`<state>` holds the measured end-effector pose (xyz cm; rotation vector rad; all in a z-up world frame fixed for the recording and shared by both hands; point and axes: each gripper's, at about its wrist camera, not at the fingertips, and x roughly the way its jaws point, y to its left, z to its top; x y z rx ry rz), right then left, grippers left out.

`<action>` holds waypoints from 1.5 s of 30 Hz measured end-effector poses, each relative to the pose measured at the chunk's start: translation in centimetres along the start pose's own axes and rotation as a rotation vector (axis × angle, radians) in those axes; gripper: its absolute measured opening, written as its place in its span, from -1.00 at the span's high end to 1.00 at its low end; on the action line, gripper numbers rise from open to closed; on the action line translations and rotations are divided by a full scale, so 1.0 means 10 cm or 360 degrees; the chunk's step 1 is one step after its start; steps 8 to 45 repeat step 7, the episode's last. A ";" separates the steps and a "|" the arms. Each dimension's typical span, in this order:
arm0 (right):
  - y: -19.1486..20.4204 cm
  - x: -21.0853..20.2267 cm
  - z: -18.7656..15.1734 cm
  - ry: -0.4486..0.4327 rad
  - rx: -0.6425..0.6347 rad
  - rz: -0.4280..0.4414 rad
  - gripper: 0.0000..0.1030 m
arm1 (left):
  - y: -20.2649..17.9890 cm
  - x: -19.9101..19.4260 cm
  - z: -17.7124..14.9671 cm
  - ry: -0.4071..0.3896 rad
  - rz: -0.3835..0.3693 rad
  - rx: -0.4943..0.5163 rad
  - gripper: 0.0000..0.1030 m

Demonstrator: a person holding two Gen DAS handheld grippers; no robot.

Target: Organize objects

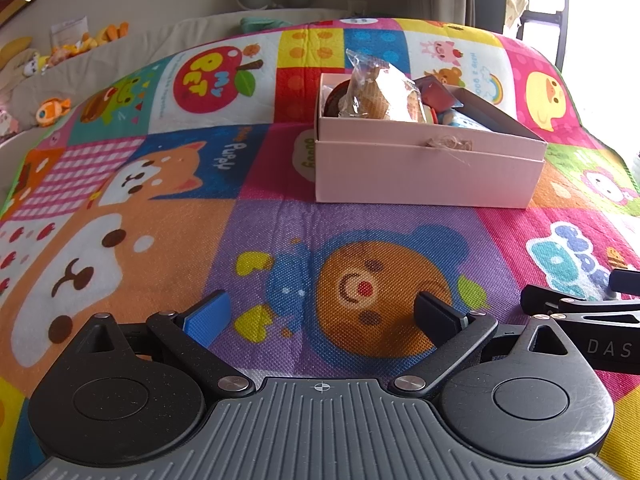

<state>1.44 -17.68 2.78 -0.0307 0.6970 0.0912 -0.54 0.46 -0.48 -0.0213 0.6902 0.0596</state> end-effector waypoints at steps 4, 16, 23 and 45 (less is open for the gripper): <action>0.00 0.00 0.00 0.0000 0.0000 0.0000 -1.00 | 0.00 0.00 0.00 0.0000 0.0001 0.0002 -0.96; 0.00 0.00 0.00 0.0000 0.0000 0.0000 -1.00 | 0.00 0.00 0.00 0.0000 0.0001 0.0000 -0.96; 0.00 0.00 0.00 0.0000 0.0000 0.0000 -1.00 | 0.00 0.00 0.00 0.0000 0.0001 0.0000 -0.96; 0.00 0.00 0.00 0.0000 0.0000 0.0000 -1.00 | 0.00 0.00 0.00 0.0000 0.0001 0.0000 -0.96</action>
